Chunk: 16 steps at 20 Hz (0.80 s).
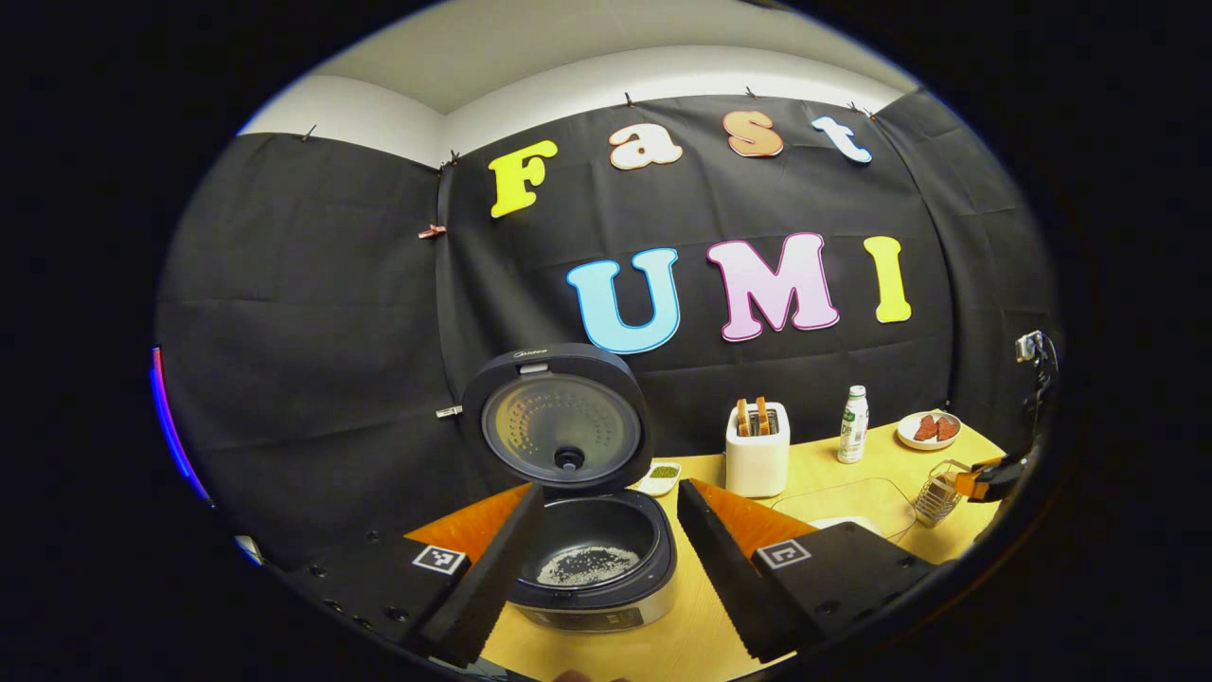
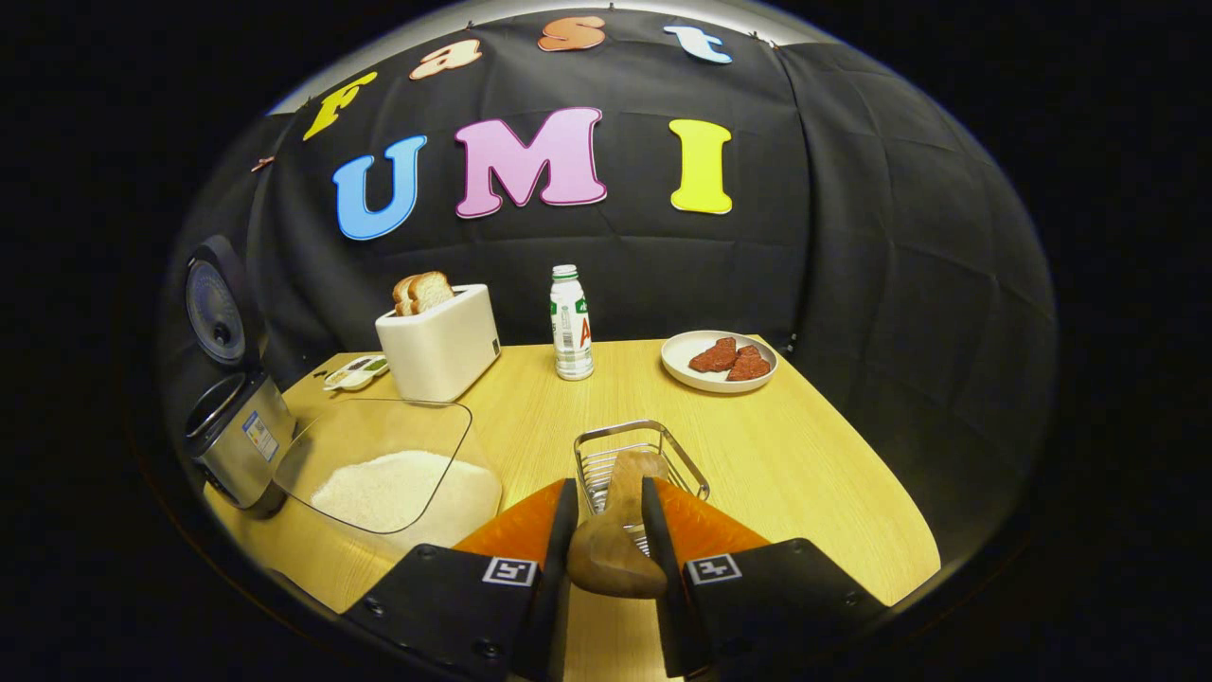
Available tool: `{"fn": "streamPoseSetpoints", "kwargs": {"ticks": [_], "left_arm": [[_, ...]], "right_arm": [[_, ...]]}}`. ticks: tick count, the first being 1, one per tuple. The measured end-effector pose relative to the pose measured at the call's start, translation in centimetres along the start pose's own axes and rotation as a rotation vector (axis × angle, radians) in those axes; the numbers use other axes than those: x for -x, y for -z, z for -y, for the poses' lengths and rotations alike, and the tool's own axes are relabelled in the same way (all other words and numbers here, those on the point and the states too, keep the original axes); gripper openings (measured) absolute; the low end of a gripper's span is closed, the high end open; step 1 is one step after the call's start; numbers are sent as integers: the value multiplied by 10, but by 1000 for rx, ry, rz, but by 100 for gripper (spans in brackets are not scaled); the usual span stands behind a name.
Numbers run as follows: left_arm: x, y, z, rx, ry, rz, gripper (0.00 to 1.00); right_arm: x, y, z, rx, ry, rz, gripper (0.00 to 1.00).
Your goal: Close the left gripper, press the button to open the rice cooker; take a wooden spoon from the chopstick holder with the right hand, scoop a spoonful of rice and pour it into the rice cooker, then put the wooden spoon back into the chopstick holder.
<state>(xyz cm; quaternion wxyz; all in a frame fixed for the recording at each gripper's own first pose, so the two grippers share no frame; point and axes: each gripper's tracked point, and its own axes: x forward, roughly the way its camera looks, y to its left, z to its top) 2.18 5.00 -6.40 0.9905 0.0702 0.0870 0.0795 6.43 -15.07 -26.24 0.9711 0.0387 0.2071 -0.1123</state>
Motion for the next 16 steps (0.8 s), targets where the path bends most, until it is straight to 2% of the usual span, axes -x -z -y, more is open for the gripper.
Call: {"fn": "streamPoseSetpoints", "kwargs": {"ticks": [2,3,4,5,13,16], "left_arm": [[1,-1,0,-2,1,2,95],[2,1,0,-3,3,1,96],[2,0,0,-4,2,3,96],[3,-1,-2,-4,1,6,96],[6,2,-9,4,-8,6,96],[6,0,-8,4,-6,11,96]], "right_arm": [[7,-3,-3,9,-1,-3,41],[0,-1,-3,14,5,-7,34],[0,-2,-6,17,0,-4,34],[5,-4,-9,18,-1,-6,39],[2,-6,-8,28,-23,-14,28],[6,-10,-9,43,-28,-2,28]]}}
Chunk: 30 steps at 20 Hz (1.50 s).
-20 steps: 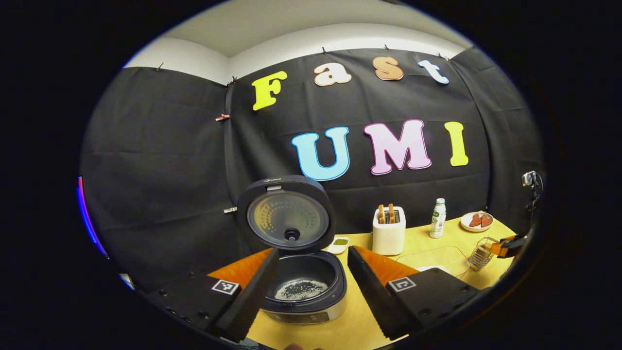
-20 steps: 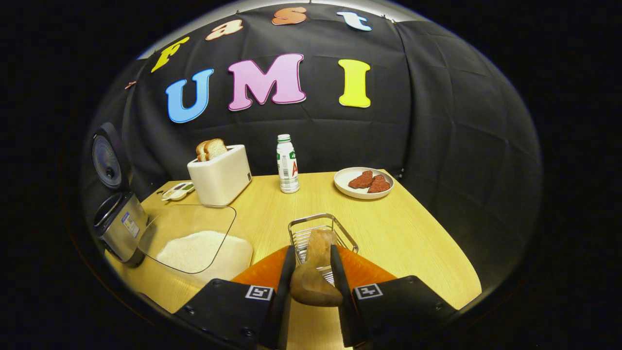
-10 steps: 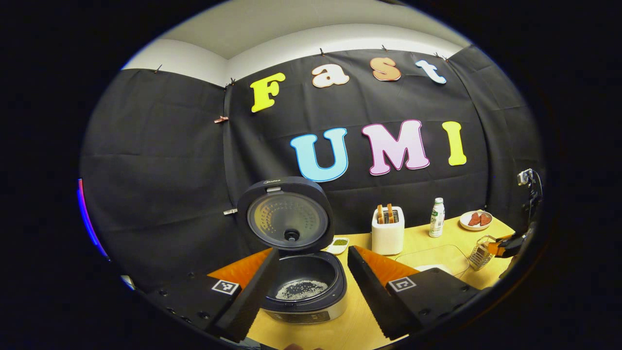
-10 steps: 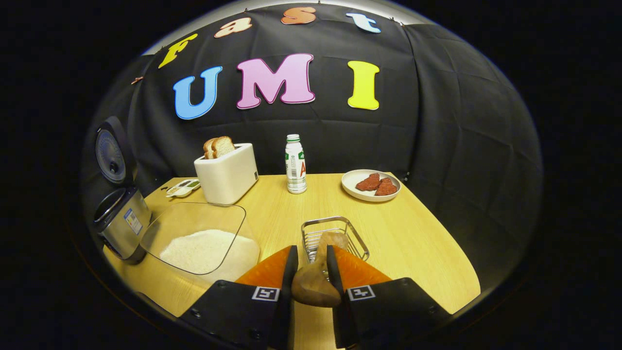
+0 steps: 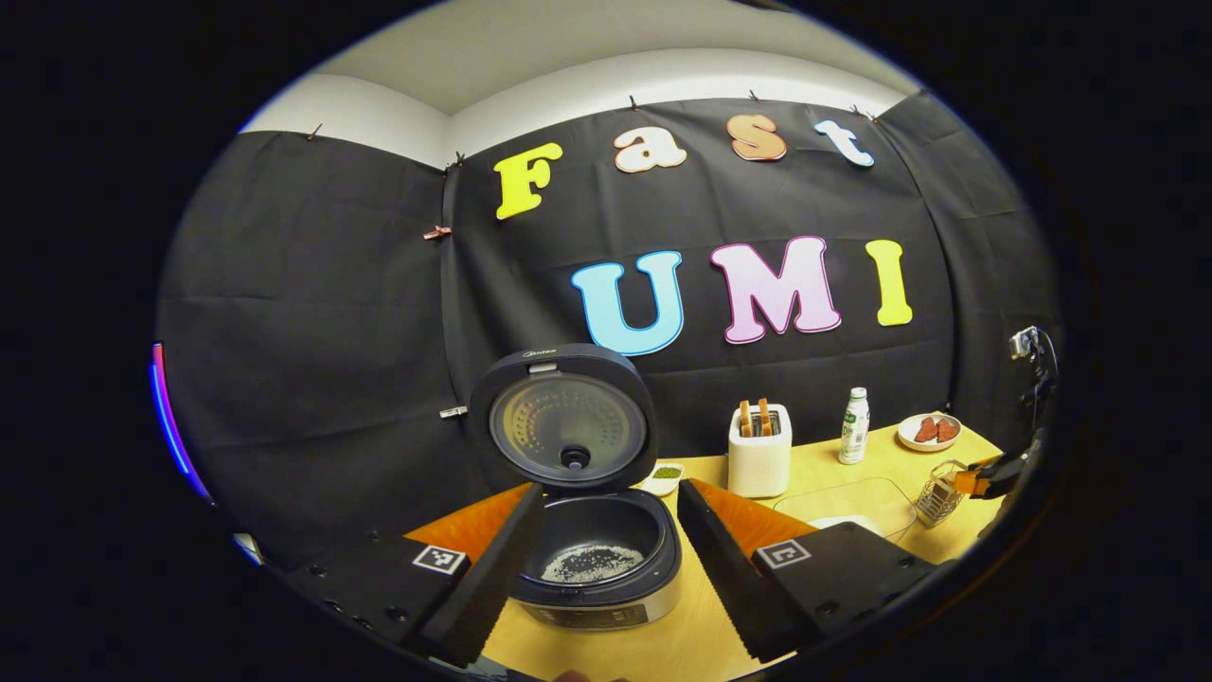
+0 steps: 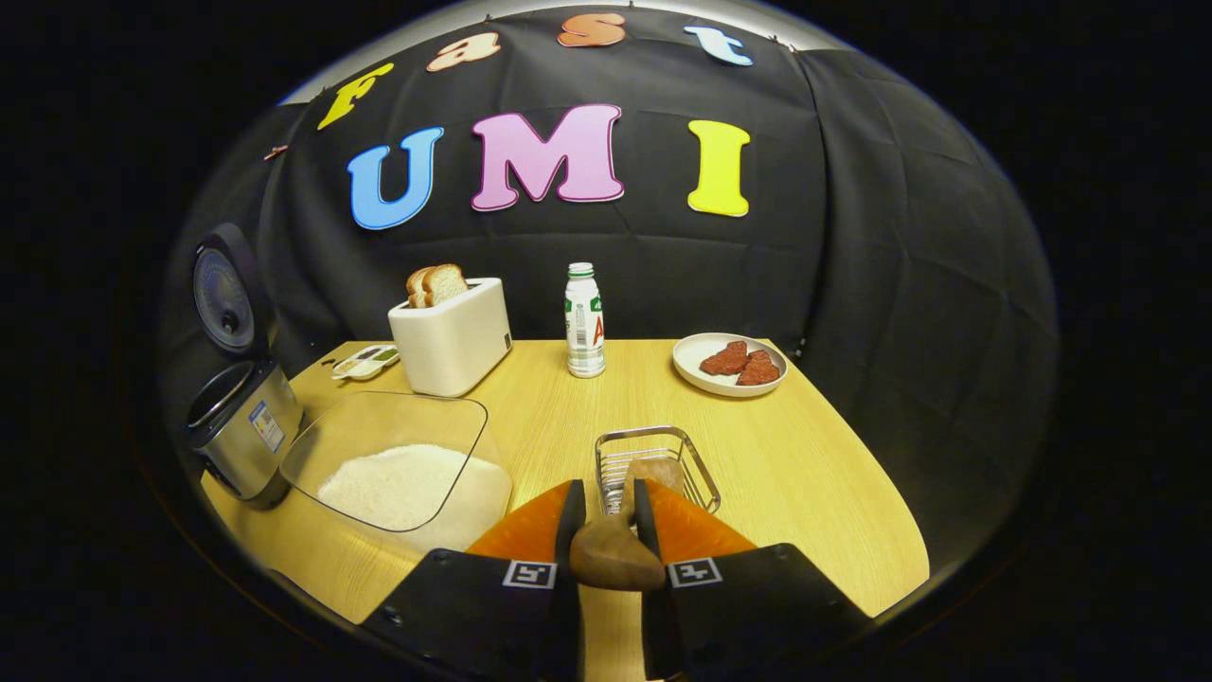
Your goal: Close the left gripper, press the button to open the rice cooker; take a wooden spoon from the chopstick holder with the right hand, scoop a spoonful of rice and pour it into the rice cooker, then put the wooden spoon back into the chopstick holder.
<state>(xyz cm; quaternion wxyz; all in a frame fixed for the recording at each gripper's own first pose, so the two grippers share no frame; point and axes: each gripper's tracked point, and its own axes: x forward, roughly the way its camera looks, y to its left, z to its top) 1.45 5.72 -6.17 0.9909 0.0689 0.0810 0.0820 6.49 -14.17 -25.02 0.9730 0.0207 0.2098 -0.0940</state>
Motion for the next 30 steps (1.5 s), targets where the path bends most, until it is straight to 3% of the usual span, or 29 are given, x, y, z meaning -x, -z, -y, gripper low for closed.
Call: {"fn": "streamPoseSetpoints", "kwargs": {"ticks": [6,7,10,16,22,27,30], "left_arm": [[2,-2,-3,13,2,11,96],[2,-1,-2,19,3,12,96],[2,0,-3,32,7,14,96],[2,-3,-13,71,1,27,96],[6,-8,-28,77,-5,50,96],[6,-8,-40,82,-15,57,99],[4,-5,-49,88,-22,55,96]], "right_arm": [[14,-45,-6,-1,-27,67,28],[16,-53,-6,3,-30,74,23],[27,-73,-11,14,-47,87,27],[56,-128,-65,34,-176,137,22],[60,-134,-156,-11,-371,81,22],[36,-114,-204,25,-433,27,22],[17,-99,-220,20,-446,-13,22]]}}
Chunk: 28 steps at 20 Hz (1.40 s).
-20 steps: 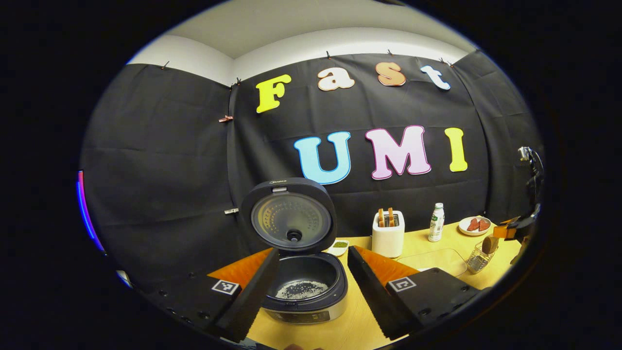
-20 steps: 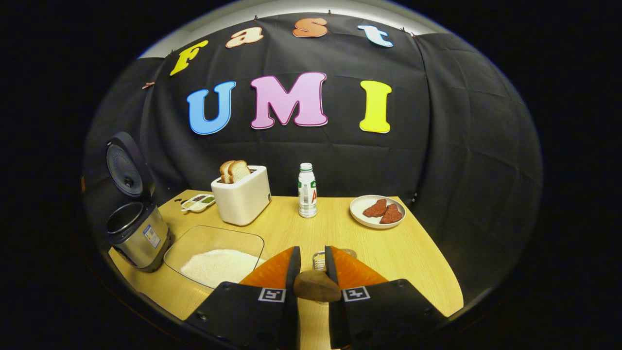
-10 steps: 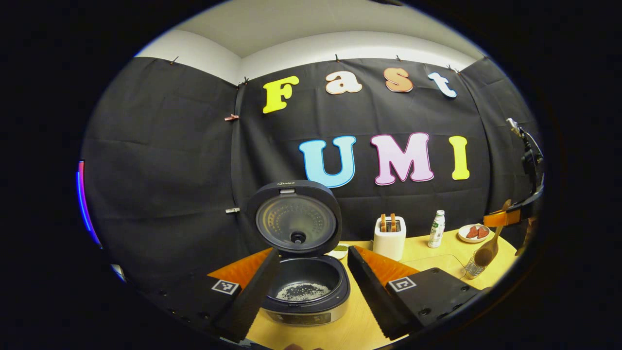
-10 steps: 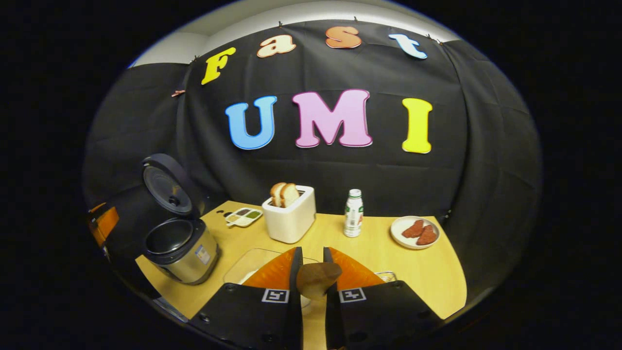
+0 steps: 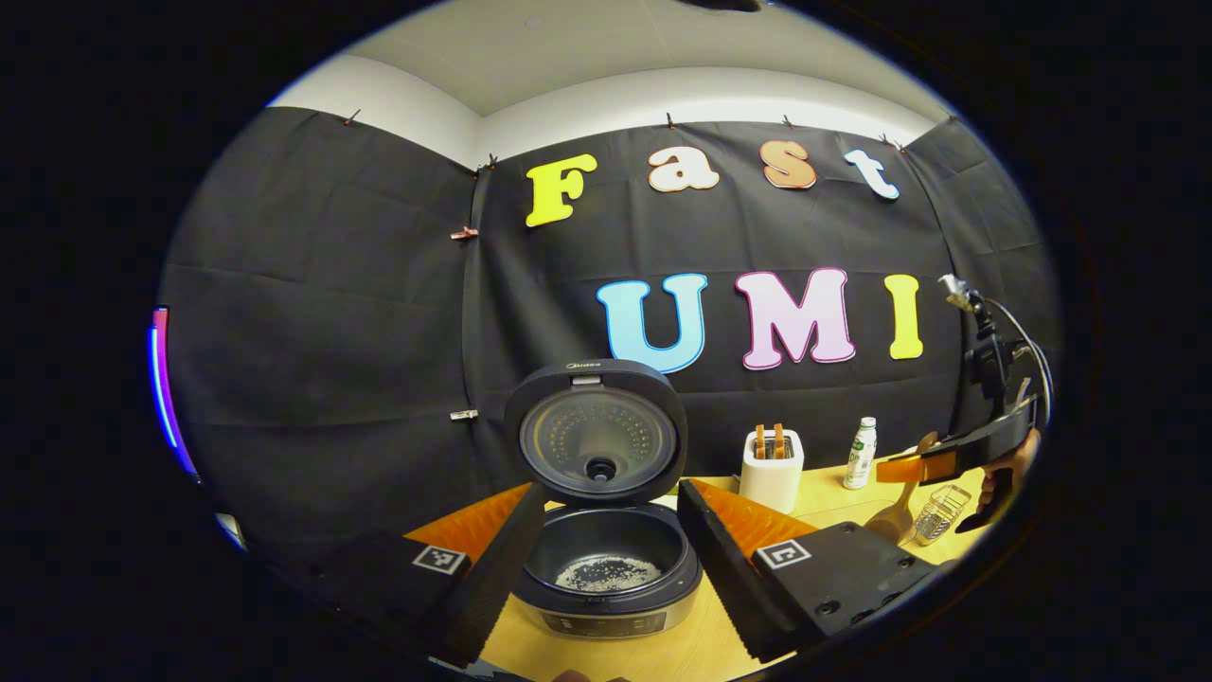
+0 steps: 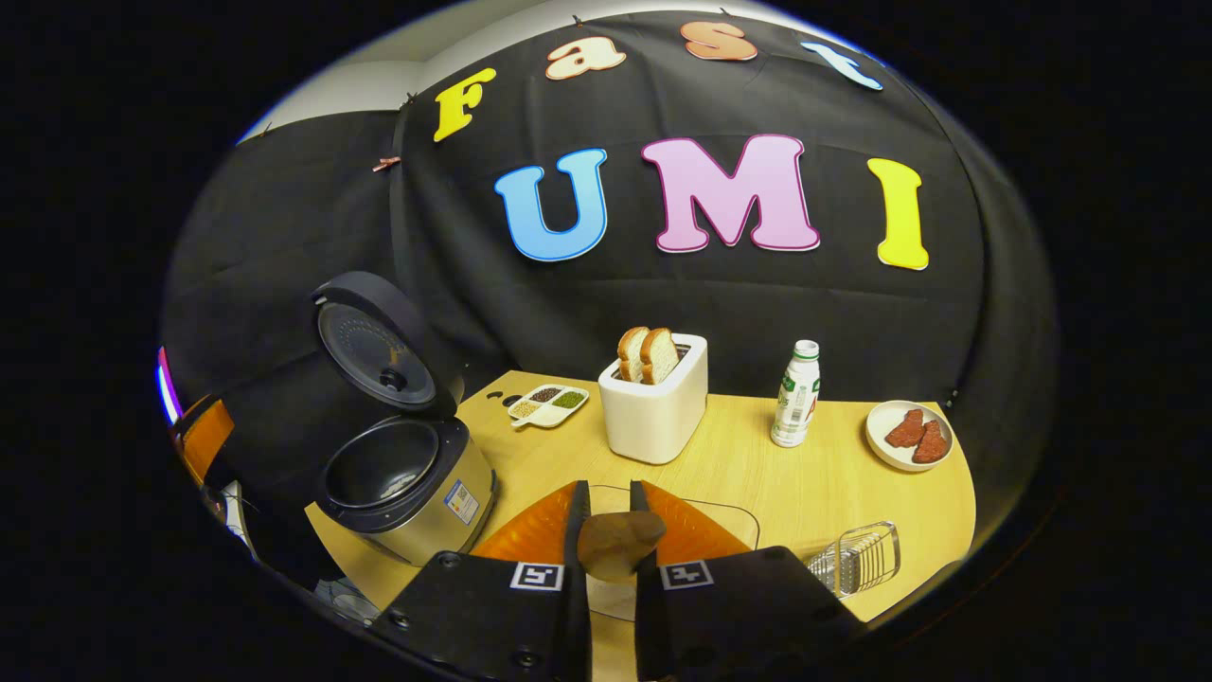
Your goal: Close the left gripper, press the button to open the rice cooker; take a wooden spoon from the chopstick holder with the right hand, scoop a spoonful of rice and pour it into the rice cooker, then put the wooden spoon back into the chopstick holder.
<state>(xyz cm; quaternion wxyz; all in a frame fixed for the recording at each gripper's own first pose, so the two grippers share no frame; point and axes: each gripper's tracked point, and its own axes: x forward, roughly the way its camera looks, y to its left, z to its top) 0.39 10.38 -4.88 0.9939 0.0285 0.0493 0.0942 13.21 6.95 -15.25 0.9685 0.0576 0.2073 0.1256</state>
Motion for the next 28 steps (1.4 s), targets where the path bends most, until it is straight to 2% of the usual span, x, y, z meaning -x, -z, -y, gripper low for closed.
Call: {"fn": "streamPoseSetpoints", "kwargs": {"ticks": [9,12,17,20,21,22,25,26,28], "left_arm": [[-17,22,-31,21,-16,-41,96],[-21,28,-38,19,-12,-56,96],[-28,31,-42,19,2,-64,96],[-30,30,-41,18,14,-62,96],[-30,30,-40,18,17,-61,95],[-31,28,-39,20,19,-59,95],[-31,28,-37,22,26,-62,95],[-31,27,-37,18,27,-62,99],[-30,25,-35,6,31,-59,96]], "right_arm": [[-55,54,-16,-80,24,-117,22],[-66,52,-23,-130,43,-109,22],[-72,45,-28,-281,58,-92,22],[-68,40,-31,-358,45,-72,22],[-68,36,-31,-386,41,-60,18],[-66,33,-30,-407,41,-45,22],[-59,24,-26,-475,37,-11,22],[-57,20,-24,-515,33,5,22],[-53,19,-13,-587,44,25,22]]}}
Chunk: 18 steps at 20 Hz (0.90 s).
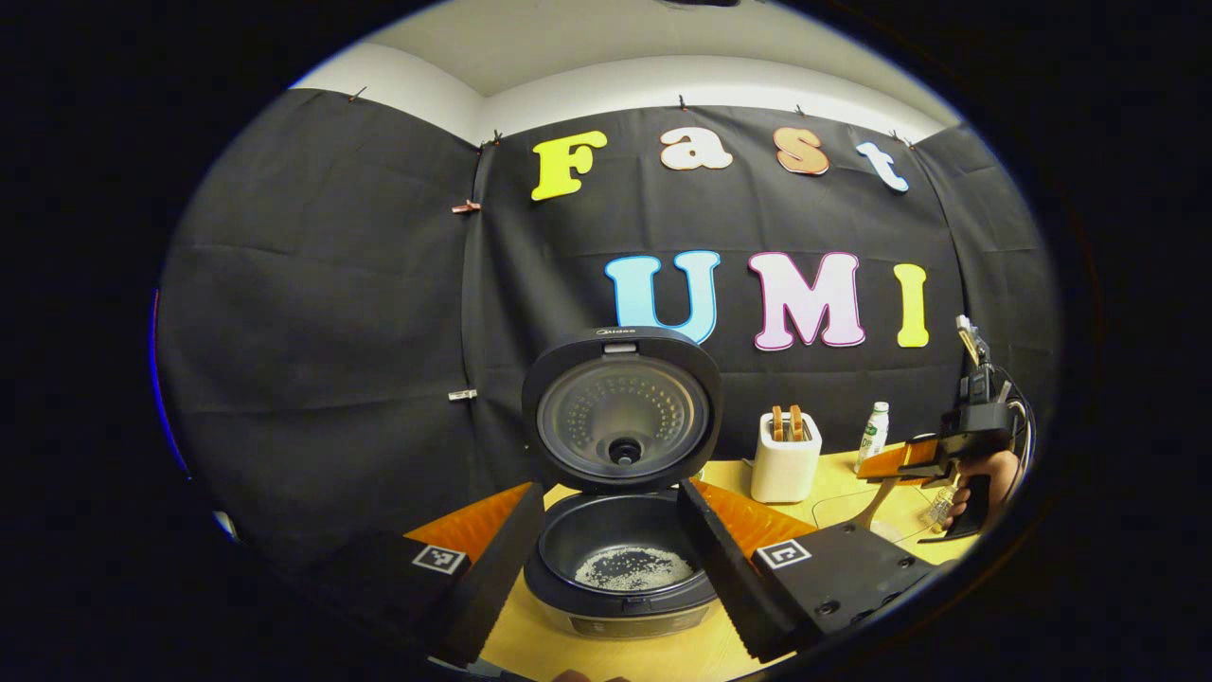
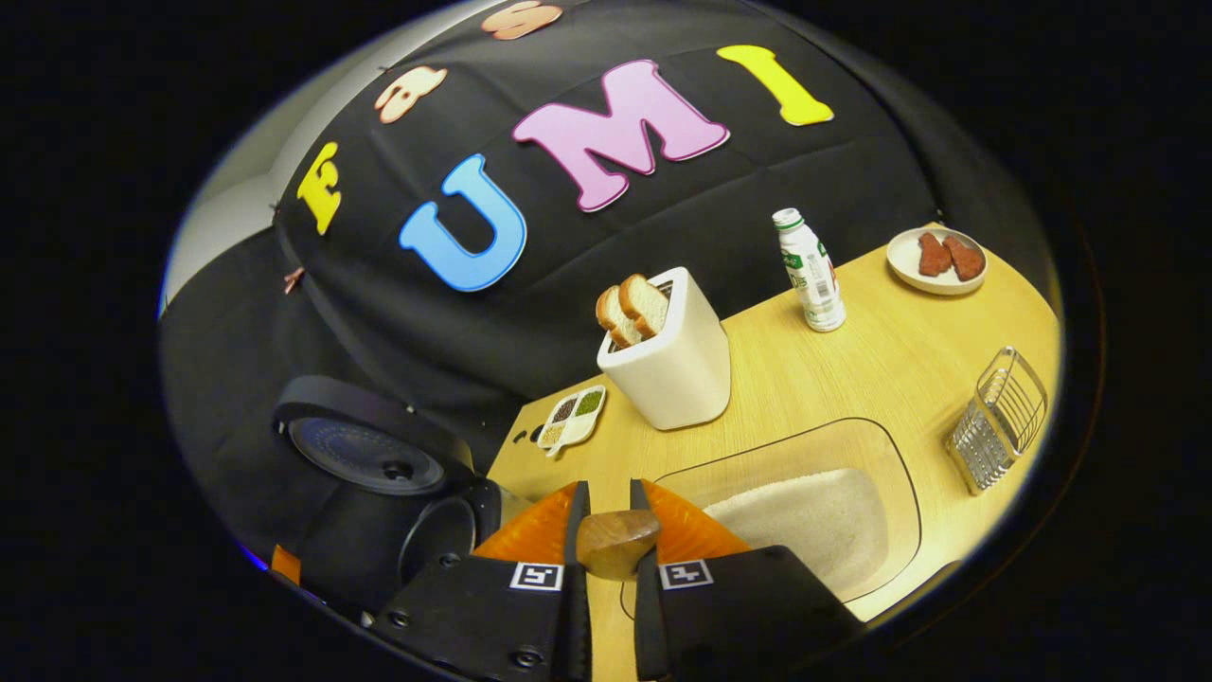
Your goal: Close the left gripper, press the button to open the rice cooker; take a wooden spoon from the chopstick holder with the right hand, scoop a spoonful of rice and pour it into the rice cooker, then put the wooden spoon back into the chopstick holder.
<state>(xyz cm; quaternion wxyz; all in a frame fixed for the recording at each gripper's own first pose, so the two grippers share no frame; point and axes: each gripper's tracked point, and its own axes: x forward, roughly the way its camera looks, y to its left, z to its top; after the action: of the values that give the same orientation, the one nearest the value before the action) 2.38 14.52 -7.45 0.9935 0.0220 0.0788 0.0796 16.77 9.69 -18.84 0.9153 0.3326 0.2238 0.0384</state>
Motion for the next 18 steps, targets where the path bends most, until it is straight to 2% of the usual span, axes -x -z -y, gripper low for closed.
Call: {"fn": "streamPoseSetpoints", "kwargs": {"ticks": [3,7,18], "left_arm": [[1,-3,4,-13,11,5,96],[2,-8,13,-16,27,15,96],[9,-16,16,-18,32,33,95]], "right_arm": [[6,-8,6,-61,-3,25,22],[20,-20,5,-64,-17,64,22],[41,-45,-3,-187,-66,135,22]]}}
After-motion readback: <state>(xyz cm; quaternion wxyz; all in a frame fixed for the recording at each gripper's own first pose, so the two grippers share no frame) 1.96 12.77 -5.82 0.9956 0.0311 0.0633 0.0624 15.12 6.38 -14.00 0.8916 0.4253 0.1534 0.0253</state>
